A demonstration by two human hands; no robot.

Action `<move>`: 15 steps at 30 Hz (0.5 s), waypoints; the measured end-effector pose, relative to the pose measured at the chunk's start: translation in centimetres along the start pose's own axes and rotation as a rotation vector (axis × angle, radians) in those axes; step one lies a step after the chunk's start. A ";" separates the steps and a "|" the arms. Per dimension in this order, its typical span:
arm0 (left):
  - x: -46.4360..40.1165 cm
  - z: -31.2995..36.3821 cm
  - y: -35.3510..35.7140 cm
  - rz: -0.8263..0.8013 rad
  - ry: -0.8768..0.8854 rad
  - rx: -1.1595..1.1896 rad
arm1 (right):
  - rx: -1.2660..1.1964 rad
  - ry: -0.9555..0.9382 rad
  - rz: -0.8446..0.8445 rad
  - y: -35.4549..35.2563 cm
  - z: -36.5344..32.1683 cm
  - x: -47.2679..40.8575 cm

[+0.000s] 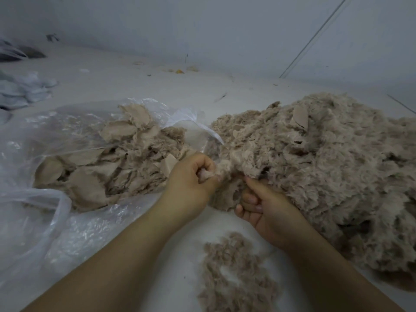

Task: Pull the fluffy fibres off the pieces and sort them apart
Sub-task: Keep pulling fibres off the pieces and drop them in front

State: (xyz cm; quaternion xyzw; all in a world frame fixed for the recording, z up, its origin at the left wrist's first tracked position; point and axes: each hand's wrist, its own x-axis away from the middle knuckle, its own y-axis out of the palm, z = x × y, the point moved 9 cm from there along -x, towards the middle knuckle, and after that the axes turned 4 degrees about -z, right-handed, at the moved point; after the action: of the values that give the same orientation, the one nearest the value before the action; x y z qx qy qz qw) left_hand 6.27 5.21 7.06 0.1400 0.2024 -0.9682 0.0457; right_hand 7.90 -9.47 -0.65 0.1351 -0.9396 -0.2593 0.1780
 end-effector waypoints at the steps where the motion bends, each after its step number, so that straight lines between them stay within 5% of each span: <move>1: 0.3 0.6 0.1 0.020 0.071 -0.056 | 0.008 -0.009 -0.016 0.1 0.0 0.0; 5: 1.2 2.7 0.1 0.089 0.313 -0.235 | 0.086 -0.045 -0.082 0.2 -0.2 -0.1; 10: 2.3 3.8 3.7 -0.080 0.468 -0.493 | 0.170 -0.103 -0.268 1.6 -0.5 0.3; 13: 2.4 3.5 4.2 -0.157 0.430 -0.354 | 0.185 -0.089 -0.288 1.8 -0.5 0.4; 15: 1.8 2.4 2.8 -0.103 0.268 -0.024 | 0.169 -0.073 -0.258 1.6 -0.4 0.4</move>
State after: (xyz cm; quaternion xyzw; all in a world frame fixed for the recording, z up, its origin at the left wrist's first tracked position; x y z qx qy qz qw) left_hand 4.38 1.59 7.60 0.2568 0.2252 -0.9394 -0.0296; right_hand 7.45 -8.46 0.68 0.2598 -0.9387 -0.2049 0.0968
